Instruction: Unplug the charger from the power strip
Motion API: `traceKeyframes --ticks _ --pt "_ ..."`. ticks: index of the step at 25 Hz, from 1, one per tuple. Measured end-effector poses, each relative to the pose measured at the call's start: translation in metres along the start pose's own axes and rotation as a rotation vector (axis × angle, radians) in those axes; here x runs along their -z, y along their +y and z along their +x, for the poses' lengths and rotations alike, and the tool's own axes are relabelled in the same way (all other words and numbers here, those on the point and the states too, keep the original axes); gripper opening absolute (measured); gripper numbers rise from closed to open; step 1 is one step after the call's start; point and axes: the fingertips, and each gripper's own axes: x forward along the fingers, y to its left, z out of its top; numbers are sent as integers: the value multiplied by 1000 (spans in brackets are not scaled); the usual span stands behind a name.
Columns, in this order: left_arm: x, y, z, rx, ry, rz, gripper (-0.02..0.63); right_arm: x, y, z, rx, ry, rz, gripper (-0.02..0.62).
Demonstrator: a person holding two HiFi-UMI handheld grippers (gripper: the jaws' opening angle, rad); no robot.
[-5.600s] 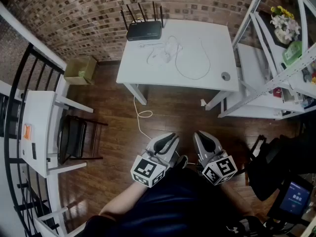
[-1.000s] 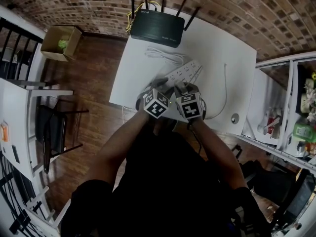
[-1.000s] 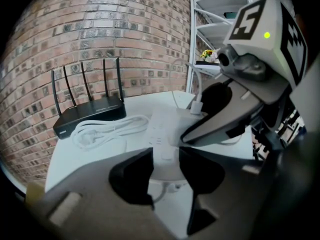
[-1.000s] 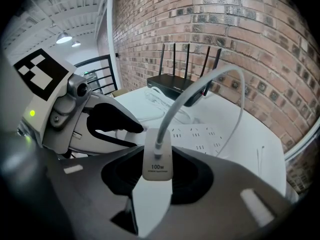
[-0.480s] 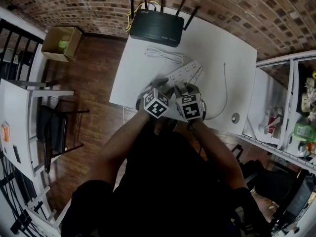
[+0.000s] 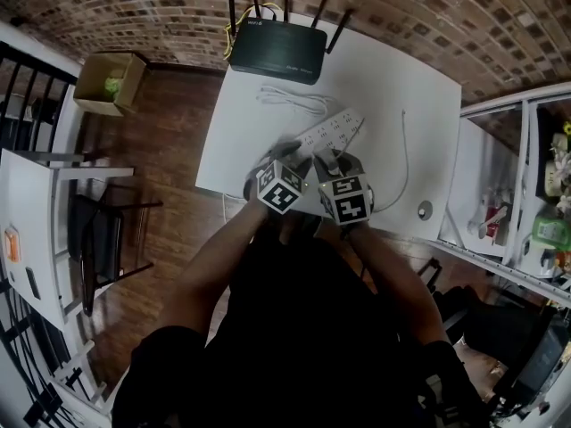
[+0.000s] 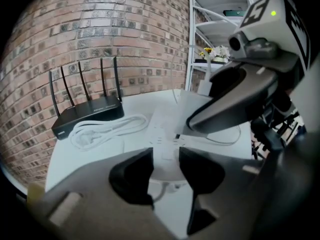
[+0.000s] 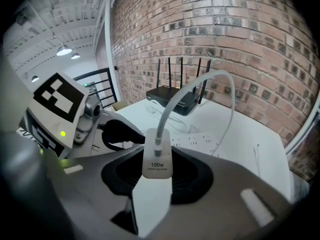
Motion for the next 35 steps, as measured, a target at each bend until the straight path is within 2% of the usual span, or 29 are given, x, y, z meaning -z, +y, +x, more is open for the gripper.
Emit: traceKeyframes --ticks 5,10,16,21,26,30,35 --pt "-1 1 -5 -20 -12 -33 164 2 -2 -20 -69 -58 107 141" --pt "-15 0 -33 -56 -99 -122 146 1 -11 -46 -123 -129 246 141" --pt "-44 -18 -77 19 -206 -307 133 1 -36 -82 -155 -231 494 141" --pt "-59 -22 -106 18 -266 -395 130 11 -64 -109 -180 -319 714 141" --pt "-68 -29 -126 27 -280 -409 127 26 -86 -128 -194 -401 896 141" --pt "-61 -45 -126 66 -240 -394 121 47 -102 -136 -173 -431 966 141" --pt "-56 -58 -120 76 -207 -407 114 77 -117 -133 -163 -436 1088 143"
